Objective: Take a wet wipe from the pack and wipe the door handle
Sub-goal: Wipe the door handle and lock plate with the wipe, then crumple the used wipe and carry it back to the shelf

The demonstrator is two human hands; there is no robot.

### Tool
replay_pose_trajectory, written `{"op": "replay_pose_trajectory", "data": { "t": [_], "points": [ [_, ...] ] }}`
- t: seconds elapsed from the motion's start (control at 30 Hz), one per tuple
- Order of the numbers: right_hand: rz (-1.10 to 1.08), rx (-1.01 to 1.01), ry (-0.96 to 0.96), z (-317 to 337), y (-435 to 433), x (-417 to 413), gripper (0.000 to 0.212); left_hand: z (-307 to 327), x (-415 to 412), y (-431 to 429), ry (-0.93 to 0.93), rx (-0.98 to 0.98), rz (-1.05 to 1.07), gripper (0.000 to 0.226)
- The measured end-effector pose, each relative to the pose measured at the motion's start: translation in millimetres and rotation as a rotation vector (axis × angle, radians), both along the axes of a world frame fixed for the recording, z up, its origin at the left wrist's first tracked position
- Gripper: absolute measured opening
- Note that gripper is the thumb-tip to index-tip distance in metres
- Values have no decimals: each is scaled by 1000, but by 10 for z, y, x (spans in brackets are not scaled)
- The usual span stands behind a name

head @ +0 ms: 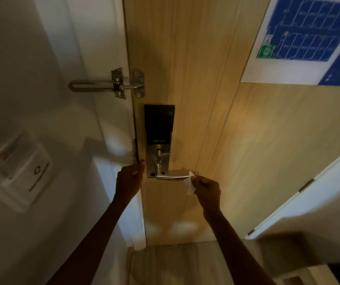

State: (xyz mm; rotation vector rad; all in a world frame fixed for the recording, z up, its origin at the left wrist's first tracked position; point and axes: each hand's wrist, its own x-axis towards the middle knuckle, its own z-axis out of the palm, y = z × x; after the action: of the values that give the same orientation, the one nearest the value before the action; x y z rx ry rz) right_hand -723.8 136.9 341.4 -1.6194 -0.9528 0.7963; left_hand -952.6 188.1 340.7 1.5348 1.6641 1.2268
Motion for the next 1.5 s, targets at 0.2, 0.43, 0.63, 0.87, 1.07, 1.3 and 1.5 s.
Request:
{"op": "replay_pose_trajectory", "data": {
  "t": [0.2,0.43,0.63,0.87,1.07,1.3,1.5],
  "points": [
    [-96,61,-17,31,87,-84,10,42,189,-12,-81,-53,87,38],
    [-75,112,-75,36,22,-73,8,19,171,15,-49,-136,77,30],
    [-16,281,-221,-10,-50,-46,24,73,179,4,-126,-248,86,56],
    [79,249,-597,46,92,-77,25,209,184,-57,-65,-273,56,51],
    [133,228,-514,1,157,69,22,217,210,-135,-36,-278,68,53],
    [162,52,-555,-188,94,616,18,57,268,-535,200,-172,137,41],
    [66,-14,-534,-184,-210,1236,19,-45,812,-881,376,-209,39,33]
  ]
}}
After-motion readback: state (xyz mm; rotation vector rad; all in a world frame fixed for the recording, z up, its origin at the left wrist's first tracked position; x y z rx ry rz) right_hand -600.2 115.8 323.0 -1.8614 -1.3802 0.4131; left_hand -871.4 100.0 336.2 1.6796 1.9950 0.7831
